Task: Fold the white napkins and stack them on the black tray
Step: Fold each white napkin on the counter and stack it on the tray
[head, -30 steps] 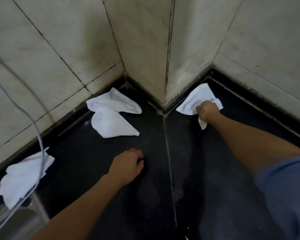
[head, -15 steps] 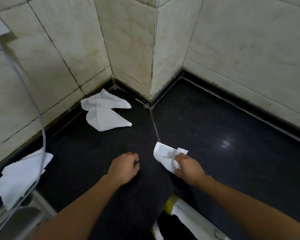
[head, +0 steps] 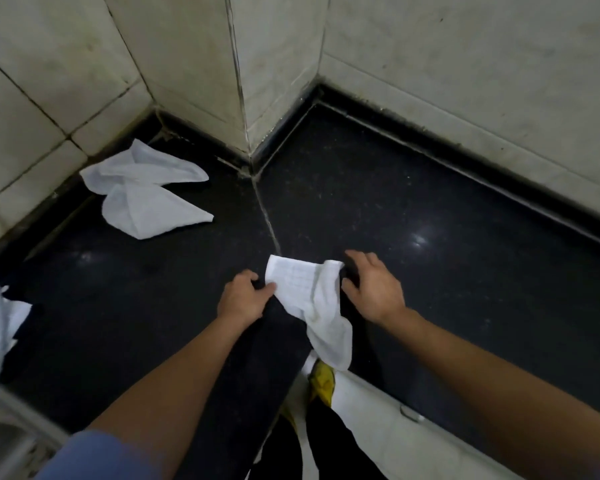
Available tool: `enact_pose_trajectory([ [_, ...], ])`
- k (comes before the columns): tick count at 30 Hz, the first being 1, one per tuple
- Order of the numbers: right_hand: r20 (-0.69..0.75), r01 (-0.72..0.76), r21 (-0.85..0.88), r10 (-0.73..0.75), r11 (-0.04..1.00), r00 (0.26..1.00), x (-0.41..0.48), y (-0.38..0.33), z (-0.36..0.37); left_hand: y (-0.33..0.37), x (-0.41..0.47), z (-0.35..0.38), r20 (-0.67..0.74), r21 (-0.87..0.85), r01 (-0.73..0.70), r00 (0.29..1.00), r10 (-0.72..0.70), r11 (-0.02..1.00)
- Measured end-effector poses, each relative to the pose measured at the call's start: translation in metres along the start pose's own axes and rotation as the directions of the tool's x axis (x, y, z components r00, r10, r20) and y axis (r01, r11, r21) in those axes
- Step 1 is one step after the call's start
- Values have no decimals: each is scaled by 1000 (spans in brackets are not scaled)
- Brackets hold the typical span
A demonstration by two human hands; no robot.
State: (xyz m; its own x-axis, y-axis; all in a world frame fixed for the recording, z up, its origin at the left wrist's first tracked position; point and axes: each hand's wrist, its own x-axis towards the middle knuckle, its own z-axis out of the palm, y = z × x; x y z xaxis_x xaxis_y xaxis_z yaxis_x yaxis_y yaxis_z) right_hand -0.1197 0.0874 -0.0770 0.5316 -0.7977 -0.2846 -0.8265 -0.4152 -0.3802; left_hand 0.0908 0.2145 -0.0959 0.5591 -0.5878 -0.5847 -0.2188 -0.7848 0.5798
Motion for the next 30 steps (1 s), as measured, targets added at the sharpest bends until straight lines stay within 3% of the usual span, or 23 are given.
enact_pose_trajectory([
  [4, 185, -24, -104, 43, 994, 982, 27, 4, 8, 18, 4, 19, -16, -81, 20, 1000, -22, 997],
  [8, 89, -80, 19, 78, 997, 993, 41, 9, 6, 24, -4, 24, -111, -177, -73, 992, 54, 981],
  [12, 37, -159, 92, 156, 983, 987, 71, 5, -9, 19, -5, 21, -73, -357, -111, 993, 90, 928],
  [18, 33, -153, 17, 152, 988, 988, 112, -9, -8, 7, 2, 6, -215, -287, -32, 976, -31, 957],
  [22, -3, -11, -39, 11, 999, 1000, 92, -5, -6, -1, -13, 4, -59, -438, 41, 995, -75, 898],
  [25, -81, 233, -44, -236, 971, 968, 44, 5, -1, -5, -37, 9, -5, -461, -73, 997, 80, 884],
  [27, 2, 401, -60, -401, 914, 916, 10, 13, 11, -2, -45, 13, 38, -337, -172, 980, 196, 926],
  [30, 218, 497, -130, -464, 858, 858, -13, 24, 27, 1, -41, 11, 75, -164, -242, 964, 256, 956],
])
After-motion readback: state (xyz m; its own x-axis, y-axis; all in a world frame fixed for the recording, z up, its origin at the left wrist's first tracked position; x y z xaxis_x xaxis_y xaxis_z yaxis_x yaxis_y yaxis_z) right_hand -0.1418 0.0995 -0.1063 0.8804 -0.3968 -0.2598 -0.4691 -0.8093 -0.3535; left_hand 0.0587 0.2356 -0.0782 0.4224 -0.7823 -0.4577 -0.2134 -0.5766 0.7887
